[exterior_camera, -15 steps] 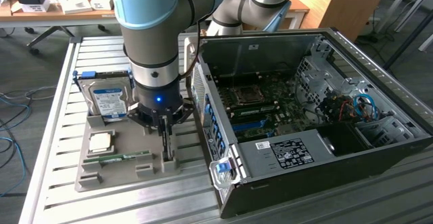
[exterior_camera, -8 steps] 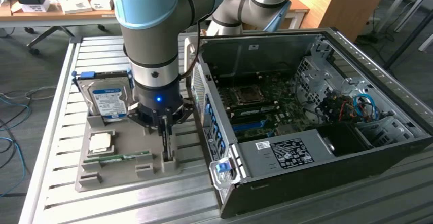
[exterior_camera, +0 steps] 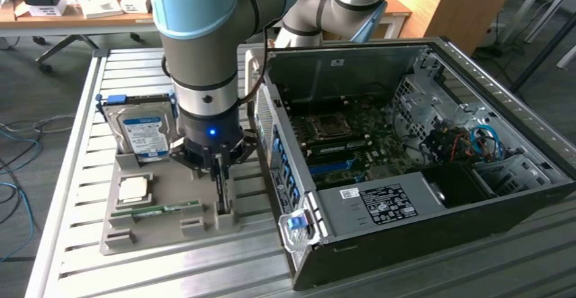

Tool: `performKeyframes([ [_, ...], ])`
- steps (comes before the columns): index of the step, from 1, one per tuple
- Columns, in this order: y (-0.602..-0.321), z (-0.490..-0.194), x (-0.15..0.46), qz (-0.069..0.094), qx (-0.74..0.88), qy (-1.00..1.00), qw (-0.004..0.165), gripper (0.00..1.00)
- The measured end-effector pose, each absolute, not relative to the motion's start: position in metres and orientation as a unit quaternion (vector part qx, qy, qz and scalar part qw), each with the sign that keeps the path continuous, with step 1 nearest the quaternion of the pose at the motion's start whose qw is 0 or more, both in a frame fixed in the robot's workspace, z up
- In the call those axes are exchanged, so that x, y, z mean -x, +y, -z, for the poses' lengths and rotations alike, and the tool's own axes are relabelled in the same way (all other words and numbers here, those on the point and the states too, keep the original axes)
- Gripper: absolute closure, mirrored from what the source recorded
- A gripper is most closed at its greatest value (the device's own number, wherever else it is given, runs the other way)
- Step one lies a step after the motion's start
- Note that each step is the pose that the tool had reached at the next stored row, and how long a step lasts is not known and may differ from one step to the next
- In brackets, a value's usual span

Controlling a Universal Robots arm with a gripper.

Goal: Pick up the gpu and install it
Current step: 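Pick up the gpu and move the gpu toward the slot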

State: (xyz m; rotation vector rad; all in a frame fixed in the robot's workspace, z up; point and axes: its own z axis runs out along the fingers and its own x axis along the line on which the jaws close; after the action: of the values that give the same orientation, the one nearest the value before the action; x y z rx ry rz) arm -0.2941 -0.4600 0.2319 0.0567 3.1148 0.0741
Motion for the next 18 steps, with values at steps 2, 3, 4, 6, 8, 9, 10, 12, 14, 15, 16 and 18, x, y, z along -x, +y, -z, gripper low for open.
performKeyframes([
  [2, -0.460, -0.232, 0.294, -0.024, -0.018, 0.999, 0.013, 0.74],
  [3, -0.460, -0.232, 0.294, -0.024, -0.018, 0.999, 0.013, 0.74],
  [4, -0.460, -0.233, 0.294, -0.024, -0.018, 0.999, 0.013, 0.74],
  [6, -0.460, -0.237, 0.294, -0.024, -0.018, 0.999, 0.013, 0.74],
  [8, -0.460, -0.242, 0.294, -0.024, -0.018, 0.999, 0.013, 0.74],
  [9, -0.460, -0.246, 0.294, -0.024, -0.018, 0.999, 0.013, 0.74],
  [10, -0.460, -0.253, 0.294, -0.024, -0.018, 0.999, 0.013, 0.74],
  [12, -0.460, -0.262, 0.294, -0.024, -0.018, 0.999, 0.013, 0.74],
  [14, -0.460, -0.271, 0.294, -0.024, -0.018, 0.999, 0.013, 0.74],
  [15, -0.460, -0.275, 0.294, -0.024, -0.018, 0.999, 0.013, 0.74],
  [16, -0.460, -0.280, 0.294, -0.024, -0.018, 0.999, 0.013, 0.74],
  [18, -0.460, -0.289, 0.294, -0.024, -0.018, 0.999, 0.013, 0.74],
])
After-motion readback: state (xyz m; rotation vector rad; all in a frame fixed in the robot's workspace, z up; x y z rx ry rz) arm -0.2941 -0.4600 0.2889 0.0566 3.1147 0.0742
